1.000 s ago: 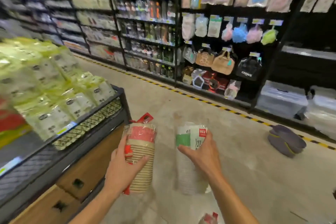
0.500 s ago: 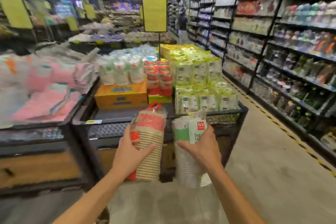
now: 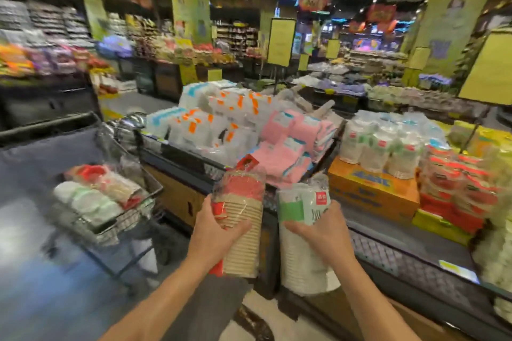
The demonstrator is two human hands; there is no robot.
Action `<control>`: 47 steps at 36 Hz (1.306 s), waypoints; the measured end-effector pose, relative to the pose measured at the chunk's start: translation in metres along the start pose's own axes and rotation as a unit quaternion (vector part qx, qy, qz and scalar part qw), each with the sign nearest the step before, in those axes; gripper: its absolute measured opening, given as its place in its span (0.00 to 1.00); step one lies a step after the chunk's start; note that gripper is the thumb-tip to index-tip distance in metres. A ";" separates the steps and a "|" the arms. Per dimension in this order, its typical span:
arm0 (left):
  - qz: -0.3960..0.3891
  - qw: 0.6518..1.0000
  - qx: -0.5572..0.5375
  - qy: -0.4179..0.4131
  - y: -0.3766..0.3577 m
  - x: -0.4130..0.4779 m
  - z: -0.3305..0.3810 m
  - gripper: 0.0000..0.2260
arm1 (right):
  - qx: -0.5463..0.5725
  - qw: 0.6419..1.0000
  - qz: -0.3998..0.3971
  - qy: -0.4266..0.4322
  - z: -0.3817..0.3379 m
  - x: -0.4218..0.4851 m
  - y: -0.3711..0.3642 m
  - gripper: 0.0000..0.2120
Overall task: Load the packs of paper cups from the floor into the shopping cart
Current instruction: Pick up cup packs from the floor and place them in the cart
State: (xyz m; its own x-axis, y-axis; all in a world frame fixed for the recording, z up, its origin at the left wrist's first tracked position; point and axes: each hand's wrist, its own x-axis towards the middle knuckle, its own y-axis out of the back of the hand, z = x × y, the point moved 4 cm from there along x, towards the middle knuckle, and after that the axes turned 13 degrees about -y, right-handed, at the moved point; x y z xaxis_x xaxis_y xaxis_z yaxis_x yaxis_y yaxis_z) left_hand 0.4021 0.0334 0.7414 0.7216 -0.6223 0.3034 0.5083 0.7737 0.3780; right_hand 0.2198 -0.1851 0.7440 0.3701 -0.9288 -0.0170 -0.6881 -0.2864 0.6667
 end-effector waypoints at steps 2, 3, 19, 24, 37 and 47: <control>0.031 0.999 0.019 0.012 0.039 0.014 -0.021 0.59 | 0.015 0.999 -0.018 0.031 -0.040 0.008 -0.038 0.40; 0.046 0.998 0.028 0.020 0.058 0.022 -0.032 0.60 | 0.022 0.999 -0.024 0.043 -0.063 0.006 -0.054 0.40; 0.220 0.965 0.035 0.139 0.232 0.135 -0.195 0.50 | 0.011 0.977 -0.176 0.119 -0.259 0.107 -0.313 0.45; 0.284 0.944 0.054 0.160 0.262 0.190 -0.221 0.43 | 0.006 0.965 -0.220 0.144 -0.317 0.154 -0.385 0.48; 0.390 0.886 0.071 0.239 0.370 0.263 -0.307 0.42 | -0.046 0.926 -0.318 0.198 -0.464 0.198 -0.556 0.54; 0.408 0.878 0.031 0.247 0.479 0.337 -0.408 0.48 | -0.071 0.924 -0.315 0.206 -0.569 0.229 -0.702 0.52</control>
State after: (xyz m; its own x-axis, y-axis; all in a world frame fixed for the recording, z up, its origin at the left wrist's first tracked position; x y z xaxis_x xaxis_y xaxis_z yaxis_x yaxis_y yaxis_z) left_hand 1.0802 0.2424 0.6679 0.9576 0.2753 0.0850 -0.2881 0.9207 0.2631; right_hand 1.1421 -0.0633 0.6960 0.8955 -0.4113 -0.1701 -0.1769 -0.6795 0.7121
